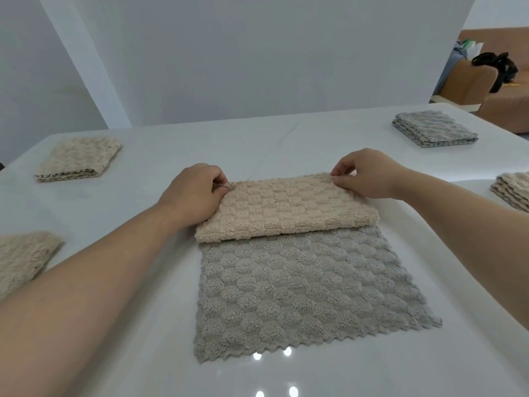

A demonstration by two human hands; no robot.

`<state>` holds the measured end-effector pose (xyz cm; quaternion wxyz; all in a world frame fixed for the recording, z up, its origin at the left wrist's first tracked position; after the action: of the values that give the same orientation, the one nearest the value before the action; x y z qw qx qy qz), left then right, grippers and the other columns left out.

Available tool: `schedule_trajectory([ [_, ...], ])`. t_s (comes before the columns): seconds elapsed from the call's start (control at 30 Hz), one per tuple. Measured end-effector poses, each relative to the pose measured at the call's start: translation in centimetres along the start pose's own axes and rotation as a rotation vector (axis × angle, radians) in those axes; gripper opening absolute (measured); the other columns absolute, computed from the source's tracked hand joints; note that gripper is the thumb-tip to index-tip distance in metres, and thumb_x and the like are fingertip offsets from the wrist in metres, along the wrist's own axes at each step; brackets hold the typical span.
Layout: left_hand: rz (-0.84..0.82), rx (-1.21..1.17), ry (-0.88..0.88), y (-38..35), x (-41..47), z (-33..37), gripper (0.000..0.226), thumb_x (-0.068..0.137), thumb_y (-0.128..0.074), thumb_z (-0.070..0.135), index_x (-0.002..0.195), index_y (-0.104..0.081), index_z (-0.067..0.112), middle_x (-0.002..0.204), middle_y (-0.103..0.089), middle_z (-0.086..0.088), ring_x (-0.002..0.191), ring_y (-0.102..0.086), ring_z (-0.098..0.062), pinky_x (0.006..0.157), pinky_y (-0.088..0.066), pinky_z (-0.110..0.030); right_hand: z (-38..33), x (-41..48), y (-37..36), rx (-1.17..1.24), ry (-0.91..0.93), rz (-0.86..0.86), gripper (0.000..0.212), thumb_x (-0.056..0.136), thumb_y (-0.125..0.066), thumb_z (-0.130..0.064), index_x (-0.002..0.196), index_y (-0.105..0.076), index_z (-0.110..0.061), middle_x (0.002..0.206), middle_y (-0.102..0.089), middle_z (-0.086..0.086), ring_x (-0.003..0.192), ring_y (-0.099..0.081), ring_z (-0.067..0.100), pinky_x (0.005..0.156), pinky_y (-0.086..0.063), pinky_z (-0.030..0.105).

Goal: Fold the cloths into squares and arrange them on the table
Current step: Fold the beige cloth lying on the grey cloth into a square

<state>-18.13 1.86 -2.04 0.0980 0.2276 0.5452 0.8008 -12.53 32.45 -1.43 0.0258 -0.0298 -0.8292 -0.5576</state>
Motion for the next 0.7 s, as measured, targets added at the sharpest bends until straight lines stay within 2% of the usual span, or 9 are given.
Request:
schedule_trajectory([
  [0.13, 0.041, -0.008, -0.037, 0.3, -0.2, 0.3, 0.007, 0.095, -0.066, 0.023, 0.100, -0.069, 0.019, 0.096, -0.061, 0.005, 0.091, -0.056, -0.014, 0.079, -0.040, -0.027, -0.2, 0.2, 0.4, -0.019, 0.019, 0.018, 0.012, 0.090, -0.070, -0.029, 0.098, -0.077, -0.024, 0.100, -0.072, -0.005, 0.094, -0.063, 0.012, 0.080, -0.042, 0.025],
  [0.3, 0.107, -0.037, -0.060, 1.6, -0.5, 0.4, 0.005, 0.093, -0.070, 0.024, 0.096, -0.070, 0.021, 0.095, -0.063, 0.007, 0.089, -0.057, -0.013, 0.080, -0.042, -0.026, -0.2, -0.4, 1.8, 0.080, 0.016, 0.113, 0.008, 0.088, -0.071, -0.025, 0.093, -0.077, -0.024, 0.093, -0.070, -0.009, 0.083, -0.059, -0.002, 0.068, -0.039, 0.013],
  [0.37, 0.134, -0.075, -0.055, 2.4, -0.7, 0.5, 0.004, 0.091, -0.072, 0.021, 0.095, -0.071, 0.023, 0.093, -0.063, 0.007, 0.088, -0.057, -0.012, 0.080, -0.041, -0.026, 0.2, -0.6, 2.1, 0.185, -0.025, 0.127, 0.004, 0.086, -0.074, -0.026, 0.089, -0.077, -0.024, 0.086, -0.072, -0.007, 0.075, -0.063, 0.001, 0.065, -0.043, 0.017],
  [0.47, 0.153, -0.149, -0.013, 3.4, -1.0, 0.6, 0.006, 0.091, -0.072, 0.019, 0.095, -0.072, 0.023, 0.093, -0.064, 0.008, 0.089, -0.057, -0.010, 0.076, -0.039, -0.018, 0.8, -0.9, 2.3, 0.296, -0.088, 0.131, 0.002, 0.085, -0.078, -0.026, 0.087, -0.077, -0.026, 0.080, -0.073, 0.000, 0.055, -0.057, 0.000, 0.055, -0.042, 0.024],
  [0.53, 0.161, -0.179, 0.006, 4.1, -1.1, 0.7, 0.006, 0.091, -0.072, 0.019, 0.094, -0.073, 0.024, 0.090, -0.064, 0.013, 0.086, -0.058, -0.006, 0.072, -0.036, -0.008, 0.8, -1.2, 2.6, 0.333, -0.090, 0.134, 0.003, 0.084, -0.079, -0.024, 0.086, -0.078, -0.024, 0.091, -0.075, -0.004, 0.066, -0.064, 0.014, 0.062, -0.052, 0.030],
  [0.57, 0.162, -0.185, 0.010, 4.4, -1.2, 0.7, 0.005, 0.091, -0.072, 0.020, 0.093, -0.073, 0.025, 0.089, -0.063, 0.016, 0.084, -0.057, -0.002, 0.071, -0.035, -0.006, 0.8, -1.4, 2.8, 0.352, -0.085, 0.129, 0.003, 0.083, -0.080, -0.023, 0.086, -0.078, -0.022, 0.100, -0.075, -0.010, 0.076, -0.067, 0.021, 0.071, -0.058, 0.037],
  [0.63, 0.168, -0.189, 0.009, 5.1, -1.3, 1.0, 0.005, 0.091, -0.072, 0.021, 0.093, -0.073, 0.025, 0.088, -0.062, 0.021, 0.083, -0.056, 0.003, 0.069, -0.034, -0.004, 0.5, -1.8, 3.2, 0.384, -0.073, 0.116, 0.003, 0.082, -0.080, -0.021, 0.084, -0.079, -0.023, 0.109, -0.073, -0.015, 0.089, -0.069, 0.027, 0.085, -0.058, 0.046],
  [0.7, 0.174, -0.201, 0.009, 5.7, -1.6, 1.2, 0.004, 0.092, -0.071, 0.022, 0.094, -0.073, 0.025, 0.088, -0.064, 0.021, 0.084, -0.057, 0.005, 0.069, -0.035, -0.005, 0.4, -2.1, 3.8, 0.396, -0.060, 0.116, 0.005, 0.084, -0.079, -0.021, 0.083, -0.077, -0.026, 0.103, -0.075, -0.007, 0.083, -0.068, 0.031, 0.079, -0.058, 0.047],
])
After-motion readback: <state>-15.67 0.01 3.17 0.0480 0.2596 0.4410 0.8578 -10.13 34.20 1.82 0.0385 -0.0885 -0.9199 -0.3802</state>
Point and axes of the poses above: each hand's wrist, its own x-axis towards the middle knuckle, its own y-axis out of the back of the hand, z = x × y, the point moved 9 cm from there along x, towards the middle knuckle
